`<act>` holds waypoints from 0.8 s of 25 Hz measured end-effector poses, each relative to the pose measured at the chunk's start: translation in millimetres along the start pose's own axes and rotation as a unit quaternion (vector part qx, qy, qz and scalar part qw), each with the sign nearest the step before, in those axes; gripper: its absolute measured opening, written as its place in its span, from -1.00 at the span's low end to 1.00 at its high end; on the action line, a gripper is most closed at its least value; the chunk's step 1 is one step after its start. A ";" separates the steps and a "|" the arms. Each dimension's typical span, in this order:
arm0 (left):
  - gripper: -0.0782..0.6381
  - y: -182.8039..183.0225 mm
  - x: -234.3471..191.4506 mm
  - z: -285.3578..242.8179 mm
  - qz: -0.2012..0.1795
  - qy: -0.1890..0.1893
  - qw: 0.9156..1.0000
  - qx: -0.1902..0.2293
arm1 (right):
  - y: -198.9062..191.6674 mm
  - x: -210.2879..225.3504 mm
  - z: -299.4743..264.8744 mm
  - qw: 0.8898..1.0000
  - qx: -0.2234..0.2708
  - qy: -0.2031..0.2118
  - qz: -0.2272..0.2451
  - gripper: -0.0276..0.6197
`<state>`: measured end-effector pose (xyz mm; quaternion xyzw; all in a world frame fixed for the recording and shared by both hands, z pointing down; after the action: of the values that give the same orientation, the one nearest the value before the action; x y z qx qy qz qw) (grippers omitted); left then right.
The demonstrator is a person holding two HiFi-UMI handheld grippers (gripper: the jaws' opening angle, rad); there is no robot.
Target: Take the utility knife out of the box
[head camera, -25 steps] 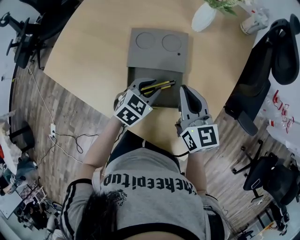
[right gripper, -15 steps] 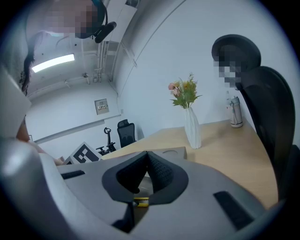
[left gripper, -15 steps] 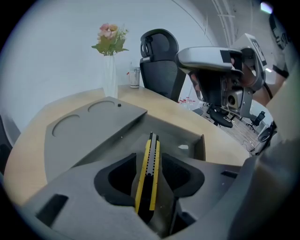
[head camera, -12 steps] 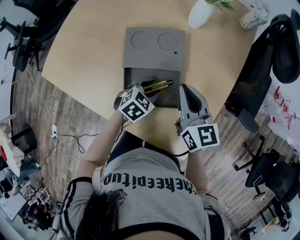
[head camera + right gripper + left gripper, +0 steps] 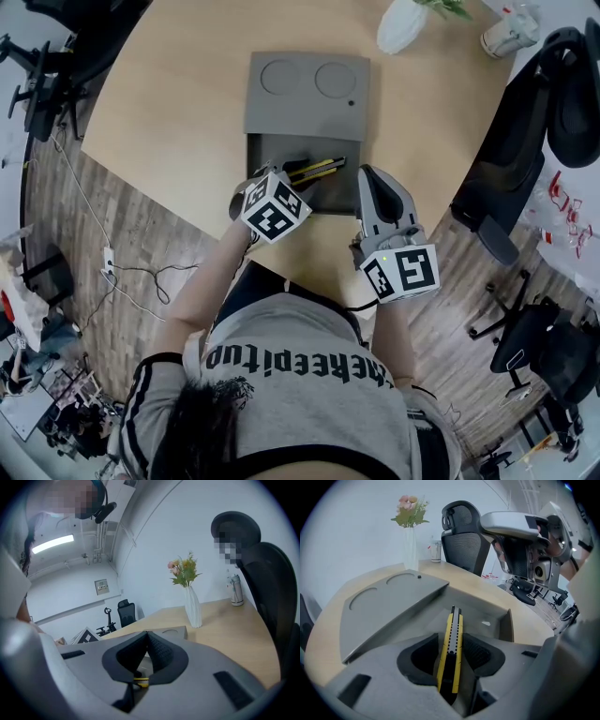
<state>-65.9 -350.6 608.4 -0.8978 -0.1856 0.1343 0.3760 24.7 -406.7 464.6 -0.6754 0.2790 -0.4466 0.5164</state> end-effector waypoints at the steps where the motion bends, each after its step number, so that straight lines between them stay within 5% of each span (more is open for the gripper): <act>1: -0.30 0.0 -0.3 0.3 0.001 0.004 1.000 0.001 | 0.1 -0.6 -0.2 1.000 0.000 0.001 0.000 -0.89; 10: -0.42 -2.7 3.7 4.6 0.004 0.020 1.000 0.012 | 4.7 -6.9 4.7 1.000 0.005 0.002 0.008 -0.89; 20: -0.43 22.3 2.8 47.0 0.008 0.066 0.991 0.114 | 10.0 -22.4 14.9 1.000 0.015 -0.004 0.019 -0.89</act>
<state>-76.1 -334.5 559.9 -0.8577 -0.1364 0.0983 0.4859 28.9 -384.3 447.0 -0.6639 0.2830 -0.4379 0.5362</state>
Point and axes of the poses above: the fingertips, and each gripper's own axes: z backward along the fingers, x to its right, y out of its top, the point moved 4 cm from there along z, backward along the fingers, and after that the axes turned 10 degrees about x, right-handed, at the moved point
